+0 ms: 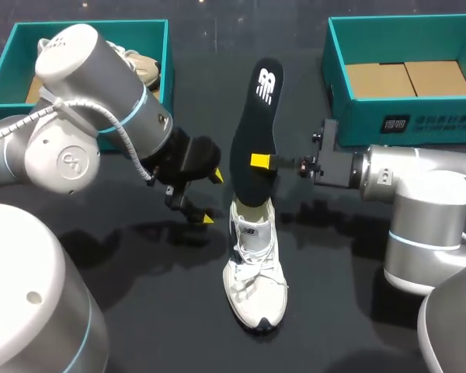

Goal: Take the shoe out of the shoebox, open the shoe tongue, remove and reinsert the insole, then place the shoe into the shoebox

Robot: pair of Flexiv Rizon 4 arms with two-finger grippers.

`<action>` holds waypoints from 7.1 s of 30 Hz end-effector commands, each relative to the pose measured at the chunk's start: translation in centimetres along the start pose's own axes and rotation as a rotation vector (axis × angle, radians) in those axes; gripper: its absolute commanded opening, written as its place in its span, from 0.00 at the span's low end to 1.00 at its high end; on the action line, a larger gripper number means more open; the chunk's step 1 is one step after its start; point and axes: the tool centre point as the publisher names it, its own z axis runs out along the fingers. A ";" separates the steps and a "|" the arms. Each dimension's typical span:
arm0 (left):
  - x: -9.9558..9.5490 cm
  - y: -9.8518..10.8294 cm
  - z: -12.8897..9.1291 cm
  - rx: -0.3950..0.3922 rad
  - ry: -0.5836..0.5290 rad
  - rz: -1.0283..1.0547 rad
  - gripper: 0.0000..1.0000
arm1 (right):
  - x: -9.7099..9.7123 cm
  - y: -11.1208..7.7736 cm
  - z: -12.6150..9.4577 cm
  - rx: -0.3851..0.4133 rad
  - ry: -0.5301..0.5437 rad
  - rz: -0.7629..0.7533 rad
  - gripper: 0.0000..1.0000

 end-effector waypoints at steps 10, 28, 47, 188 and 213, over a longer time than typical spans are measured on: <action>-1.0 -0.6 1.7 0.001 0.026 -0.008 1.00 | 0.0 -0.2 -0.1 -0.004 -0.010 -0.043 0.00; -0.7 -1.0 2.0 -0.009 0.051 -0.030 1.00 | -0.8 -0.4 -0.3 -0.005 -0.008 -0.061 0.00; -0.7 -1.0 2.0 -0.009 0.051 -0.030 1.00 | -0.7 0.1 -0.1 -0.009 0.035 -0.157 0.00; -0.7 -1.0 2.0 -0.009 0.051 -0.030 1.00 | -0.1 -7.3 -0.6 0.199 0.172 -0.114 0.22; -0.7 -1.0 2.0 -0.009 0.051 -0.030 1.00 | 0.5 -5.0 0.6 0.255 0.198 -0.196 0.10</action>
